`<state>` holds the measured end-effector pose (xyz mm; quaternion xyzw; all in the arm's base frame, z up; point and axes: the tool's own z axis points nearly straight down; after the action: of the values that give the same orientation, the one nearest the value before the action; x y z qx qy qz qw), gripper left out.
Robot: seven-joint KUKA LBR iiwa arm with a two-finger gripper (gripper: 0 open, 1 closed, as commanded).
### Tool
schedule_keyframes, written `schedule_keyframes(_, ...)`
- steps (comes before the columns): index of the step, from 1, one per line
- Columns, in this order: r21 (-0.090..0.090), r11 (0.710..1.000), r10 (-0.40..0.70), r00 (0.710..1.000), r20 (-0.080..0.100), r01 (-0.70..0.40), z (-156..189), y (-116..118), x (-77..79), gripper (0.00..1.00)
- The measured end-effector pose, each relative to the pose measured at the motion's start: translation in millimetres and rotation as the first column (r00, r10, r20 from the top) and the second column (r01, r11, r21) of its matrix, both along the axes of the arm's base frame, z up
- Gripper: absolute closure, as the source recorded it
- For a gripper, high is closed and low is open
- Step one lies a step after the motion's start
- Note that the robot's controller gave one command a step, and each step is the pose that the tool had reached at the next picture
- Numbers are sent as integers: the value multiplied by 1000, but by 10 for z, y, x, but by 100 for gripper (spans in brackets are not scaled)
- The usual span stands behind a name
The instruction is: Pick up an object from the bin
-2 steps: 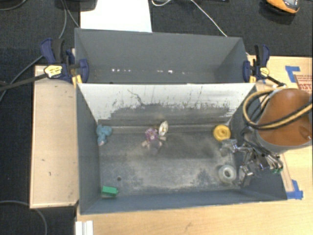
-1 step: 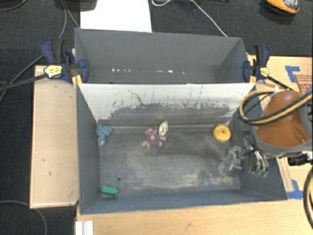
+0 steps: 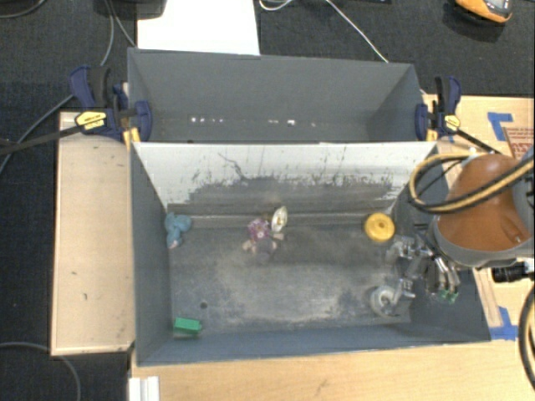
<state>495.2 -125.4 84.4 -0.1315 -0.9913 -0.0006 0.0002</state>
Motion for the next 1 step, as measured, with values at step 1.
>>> schedule_keyframes(1,0,1000,2,1000,-1,-2,-1,1,-2,0)
